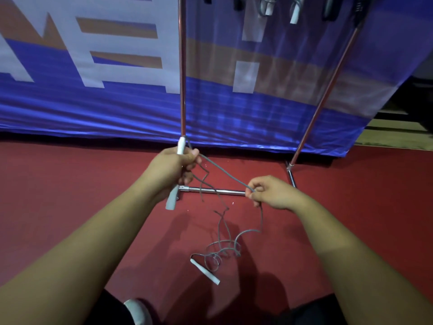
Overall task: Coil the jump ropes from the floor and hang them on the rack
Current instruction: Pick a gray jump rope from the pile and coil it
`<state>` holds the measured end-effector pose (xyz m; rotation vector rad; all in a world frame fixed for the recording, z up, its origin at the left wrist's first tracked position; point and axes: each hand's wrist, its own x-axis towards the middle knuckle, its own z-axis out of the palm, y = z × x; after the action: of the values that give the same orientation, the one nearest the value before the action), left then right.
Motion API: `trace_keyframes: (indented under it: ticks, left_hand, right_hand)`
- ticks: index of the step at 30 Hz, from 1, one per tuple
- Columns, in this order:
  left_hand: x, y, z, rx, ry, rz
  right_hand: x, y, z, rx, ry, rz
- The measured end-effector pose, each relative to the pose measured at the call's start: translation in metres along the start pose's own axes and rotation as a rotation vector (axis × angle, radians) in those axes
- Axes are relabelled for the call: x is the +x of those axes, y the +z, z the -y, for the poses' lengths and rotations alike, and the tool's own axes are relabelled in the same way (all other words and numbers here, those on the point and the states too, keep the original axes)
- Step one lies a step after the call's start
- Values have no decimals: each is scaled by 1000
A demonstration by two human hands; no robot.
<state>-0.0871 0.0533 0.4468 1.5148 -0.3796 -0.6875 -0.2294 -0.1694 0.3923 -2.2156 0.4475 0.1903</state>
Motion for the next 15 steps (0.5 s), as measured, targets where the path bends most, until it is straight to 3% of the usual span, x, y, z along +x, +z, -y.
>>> trace_keyframes:
  ticks: [3, 7, 12, 15]
  left_hand:
    - [3, -13, -7, -94, -18, -121]
    - [1, -20, -6, 217, -27, -145]
    - [-15, 4, -5, 390, 29, 144]
    - [-24, 15, 1, 638, 66, 398]
  right_hand:
    - [4, -1, -25, -120, 155, 55]
    - [-1, 5, -6, 11, 45, 28]
    - [-14, 13, 50, -14, -205, 13]
    - [-19, 15, 61, 70, -247, 11]
